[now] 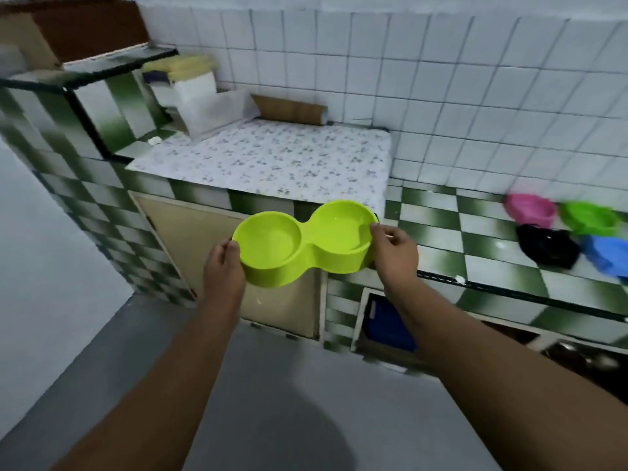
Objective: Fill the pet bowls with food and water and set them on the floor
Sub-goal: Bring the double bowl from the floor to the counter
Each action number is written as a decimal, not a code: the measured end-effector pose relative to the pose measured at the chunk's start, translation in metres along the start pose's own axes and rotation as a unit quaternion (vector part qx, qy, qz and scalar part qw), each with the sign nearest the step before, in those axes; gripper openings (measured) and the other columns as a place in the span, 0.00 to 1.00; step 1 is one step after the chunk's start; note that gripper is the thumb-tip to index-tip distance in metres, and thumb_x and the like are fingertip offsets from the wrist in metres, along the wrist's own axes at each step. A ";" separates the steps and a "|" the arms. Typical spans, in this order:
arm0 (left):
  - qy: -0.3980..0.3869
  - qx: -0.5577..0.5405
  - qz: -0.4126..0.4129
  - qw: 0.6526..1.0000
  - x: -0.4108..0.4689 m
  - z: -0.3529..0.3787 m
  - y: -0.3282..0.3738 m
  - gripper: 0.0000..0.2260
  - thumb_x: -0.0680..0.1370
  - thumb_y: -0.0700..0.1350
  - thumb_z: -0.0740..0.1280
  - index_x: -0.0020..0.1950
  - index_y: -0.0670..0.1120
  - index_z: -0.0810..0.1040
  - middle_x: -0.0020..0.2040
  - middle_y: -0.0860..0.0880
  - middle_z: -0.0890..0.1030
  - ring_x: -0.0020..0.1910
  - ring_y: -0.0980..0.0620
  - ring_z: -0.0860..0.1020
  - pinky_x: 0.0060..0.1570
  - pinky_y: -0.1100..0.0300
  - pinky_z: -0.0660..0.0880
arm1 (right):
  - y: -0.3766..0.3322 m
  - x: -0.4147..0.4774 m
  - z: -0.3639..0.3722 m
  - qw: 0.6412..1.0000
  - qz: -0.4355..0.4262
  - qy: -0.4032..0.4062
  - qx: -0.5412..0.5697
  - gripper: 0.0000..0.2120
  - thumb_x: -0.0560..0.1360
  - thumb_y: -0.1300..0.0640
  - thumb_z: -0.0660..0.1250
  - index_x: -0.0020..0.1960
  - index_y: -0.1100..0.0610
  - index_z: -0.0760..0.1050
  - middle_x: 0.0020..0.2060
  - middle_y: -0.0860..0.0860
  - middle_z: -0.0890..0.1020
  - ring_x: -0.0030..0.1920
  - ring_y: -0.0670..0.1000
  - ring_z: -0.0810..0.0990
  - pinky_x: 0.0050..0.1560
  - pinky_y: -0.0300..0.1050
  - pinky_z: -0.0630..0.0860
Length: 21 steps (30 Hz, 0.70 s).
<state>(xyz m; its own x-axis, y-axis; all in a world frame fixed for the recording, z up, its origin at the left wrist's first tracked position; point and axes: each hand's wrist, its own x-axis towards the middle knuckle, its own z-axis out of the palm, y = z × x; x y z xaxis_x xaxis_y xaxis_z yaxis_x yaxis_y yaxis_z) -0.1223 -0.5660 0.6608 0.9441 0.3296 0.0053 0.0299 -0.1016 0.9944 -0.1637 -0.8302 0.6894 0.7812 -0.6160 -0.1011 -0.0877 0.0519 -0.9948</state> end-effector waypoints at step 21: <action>-0.234 0.015 -0.037 0.971 -0.141 0.356 0.018 0.18 0.85 0.50 0.62 0.75 0.49 0.70 0.63 0.52 0.72 0.62 0.49 0.72 0.61 0.51 0.71 | 0.031 0.136 -0.344 0.988 0.032 0.140 -0.048 0.15 0.77 0.44 0.68 0.50 0.56 0.78 0.45 0.51 0.81 0.47 0.53 0.79 0.55 0.57 0.78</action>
<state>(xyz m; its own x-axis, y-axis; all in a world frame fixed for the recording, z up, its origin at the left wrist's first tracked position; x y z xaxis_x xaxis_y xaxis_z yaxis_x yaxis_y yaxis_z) -0.1377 -0.9480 0.6403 0.9847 -0.1242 -0.1222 0.1068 -0.1241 0.9865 -0.2726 -1.1823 0.6492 0.5717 -0.8079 -0.1432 -0.2012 0.0312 -0.9791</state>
